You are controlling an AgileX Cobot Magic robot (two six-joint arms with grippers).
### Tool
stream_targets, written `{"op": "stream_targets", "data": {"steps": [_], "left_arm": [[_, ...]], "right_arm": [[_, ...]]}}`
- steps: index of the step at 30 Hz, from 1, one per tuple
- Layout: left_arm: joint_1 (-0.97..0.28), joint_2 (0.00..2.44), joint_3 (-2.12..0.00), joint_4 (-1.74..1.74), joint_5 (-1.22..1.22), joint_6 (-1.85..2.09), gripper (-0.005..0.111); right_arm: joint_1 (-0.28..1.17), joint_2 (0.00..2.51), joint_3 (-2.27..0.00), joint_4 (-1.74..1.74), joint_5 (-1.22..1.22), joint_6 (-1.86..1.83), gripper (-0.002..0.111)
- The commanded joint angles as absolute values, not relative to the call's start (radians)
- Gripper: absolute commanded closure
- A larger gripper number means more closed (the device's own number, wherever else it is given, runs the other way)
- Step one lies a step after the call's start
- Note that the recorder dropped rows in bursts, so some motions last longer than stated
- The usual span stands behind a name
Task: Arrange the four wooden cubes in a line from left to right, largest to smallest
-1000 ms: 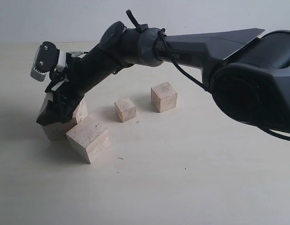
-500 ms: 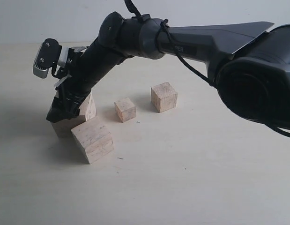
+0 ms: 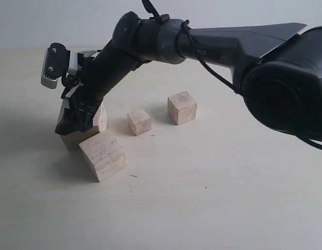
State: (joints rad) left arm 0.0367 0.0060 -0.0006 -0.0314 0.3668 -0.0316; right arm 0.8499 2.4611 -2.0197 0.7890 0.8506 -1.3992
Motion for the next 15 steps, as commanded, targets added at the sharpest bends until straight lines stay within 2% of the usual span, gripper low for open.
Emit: {"op": "stream_targets", "data": {"steps": [1,13,15], "left_arm": [[0.03,0.0,0.0,-0.037,0.355,-0.028,0.107],[0.03,0.0,0.0,-0.037,0.355,-0.028,0.107],[0.03,0.0,0.0,-0.037,0.355,-0.028,0.107]], "right_arm": [[0.817,2.473,-2.012,0.702,0.843,-1.429,0.108],[0.815,2.473,-2.012,0.739,0.845,-1.431,0.108],[0.815,2.473,-2.012,0.741,0.845,-1.431,0.103]]}}
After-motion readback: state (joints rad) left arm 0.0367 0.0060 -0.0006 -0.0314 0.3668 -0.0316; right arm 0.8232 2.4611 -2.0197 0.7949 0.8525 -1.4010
